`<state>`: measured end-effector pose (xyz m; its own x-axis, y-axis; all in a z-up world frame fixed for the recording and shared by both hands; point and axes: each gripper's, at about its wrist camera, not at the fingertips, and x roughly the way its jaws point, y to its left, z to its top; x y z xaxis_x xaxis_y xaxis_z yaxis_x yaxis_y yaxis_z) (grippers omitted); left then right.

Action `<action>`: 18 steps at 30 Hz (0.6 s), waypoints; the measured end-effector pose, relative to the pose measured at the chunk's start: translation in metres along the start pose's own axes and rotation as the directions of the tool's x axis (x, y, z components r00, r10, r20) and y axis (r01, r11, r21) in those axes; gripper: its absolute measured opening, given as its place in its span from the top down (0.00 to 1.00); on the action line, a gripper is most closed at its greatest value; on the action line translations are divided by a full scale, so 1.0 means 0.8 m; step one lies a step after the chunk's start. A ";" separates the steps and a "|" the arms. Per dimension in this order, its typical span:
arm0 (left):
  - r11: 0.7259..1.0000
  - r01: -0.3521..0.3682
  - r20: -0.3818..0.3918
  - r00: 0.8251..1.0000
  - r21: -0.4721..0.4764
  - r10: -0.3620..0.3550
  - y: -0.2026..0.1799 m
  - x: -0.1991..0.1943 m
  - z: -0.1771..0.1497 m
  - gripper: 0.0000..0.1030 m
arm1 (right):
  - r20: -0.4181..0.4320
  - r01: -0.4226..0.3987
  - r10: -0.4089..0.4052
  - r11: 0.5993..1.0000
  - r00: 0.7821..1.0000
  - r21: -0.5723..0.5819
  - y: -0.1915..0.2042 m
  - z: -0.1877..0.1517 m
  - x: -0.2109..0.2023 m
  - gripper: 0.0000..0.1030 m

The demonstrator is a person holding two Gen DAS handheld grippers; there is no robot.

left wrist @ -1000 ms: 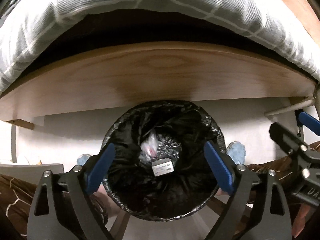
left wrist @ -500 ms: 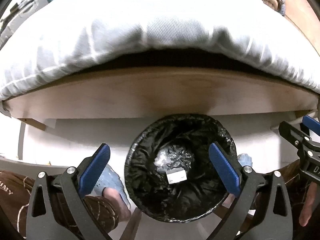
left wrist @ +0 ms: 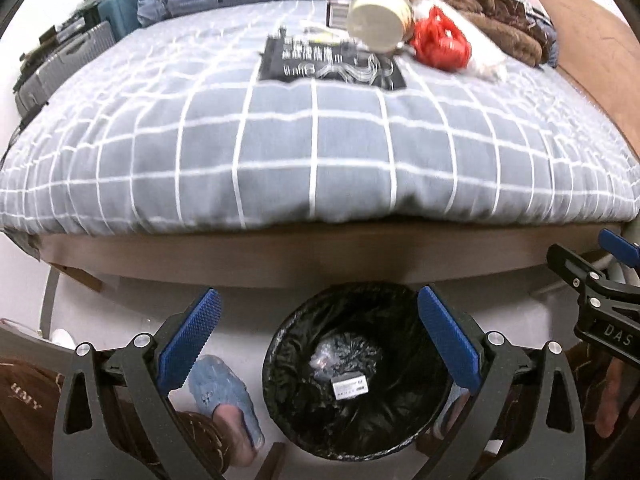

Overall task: Collect trash
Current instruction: 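Move both open tools back over the trash on the bed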

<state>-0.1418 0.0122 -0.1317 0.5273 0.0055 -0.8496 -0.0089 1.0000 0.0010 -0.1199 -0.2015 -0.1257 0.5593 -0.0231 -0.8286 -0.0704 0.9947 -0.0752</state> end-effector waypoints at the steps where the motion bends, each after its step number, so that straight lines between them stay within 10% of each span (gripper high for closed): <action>1: 1.000 0.002 0.008 1.000 -0.001 -0.002 0.000 -0.004 0.004 0.06 | 0.013 -0.005 0.005 1.000 1.000 0.004 -0.002 0.005 -0.008 0.07; 18: 1.000 0.008 0.115 0.993 -0.011 -0.007 0.009 -0.022 0.093 0.06 | 0.178 -0.015 0.012 1.000 0.984 0.016 -0.023 0.105 -0.037 0.07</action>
<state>-0.0876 0.0199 -0.0773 0.6216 -0.0004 -0.7833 -0.0143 0.9998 -0.0119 -0.0657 -0.2104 -0.0535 0.6965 0.0067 -0.7175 -0.0654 0.9964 -0.0542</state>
